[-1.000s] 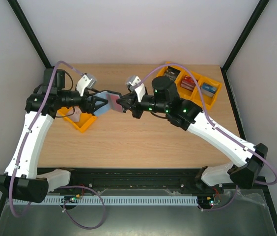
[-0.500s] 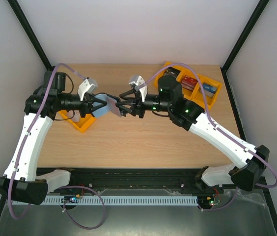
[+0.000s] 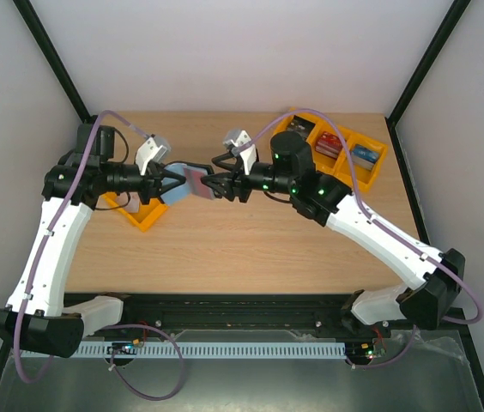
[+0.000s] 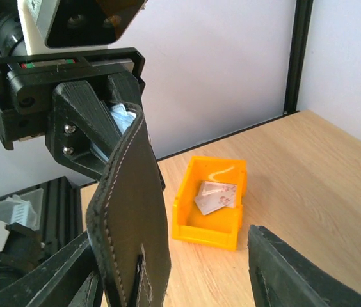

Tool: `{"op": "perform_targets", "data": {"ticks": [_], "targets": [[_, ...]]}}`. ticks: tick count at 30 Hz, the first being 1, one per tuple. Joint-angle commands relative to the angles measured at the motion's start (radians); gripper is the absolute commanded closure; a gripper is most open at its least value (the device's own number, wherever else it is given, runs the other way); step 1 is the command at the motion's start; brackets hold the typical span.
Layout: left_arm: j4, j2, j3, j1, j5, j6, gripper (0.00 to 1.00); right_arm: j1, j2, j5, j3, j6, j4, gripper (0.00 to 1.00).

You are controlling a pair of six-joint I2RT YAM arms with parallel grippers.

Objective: Take the credit cards out of the card holder

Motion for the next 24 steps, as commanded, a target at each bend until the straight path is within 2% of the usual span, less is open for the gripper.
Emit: {"op": "perform_targets", "data": {"ticks": [1, 5, 18, 24], "targets": [[0.034, -0.006, -0.002, 0.004, -0.013, -0.022, 0.98, -0.007, -0.037, 0.074, -0.005, -0.06, -0.038, 0.42], [0.029, -0.007, 0.002, 0.004, -0.007, -0.018, 0.98, -0.006, -0.035, 0.09, 0.002, -0.087, -0.081, 0.4], [0.027, -0.006, 0.006, 0.005, -0.019, -0.015, 0.98, -0.007, -0.05, 0.157, -0.001, -0.142, -0.155, 0.23], [0.022, -0.007, 0.006, 0.005, -0.026, -0.011, 0.98, -0.005, -0.057, 0.235, -0.01, -0.167, -0.186, 0.2]]}}
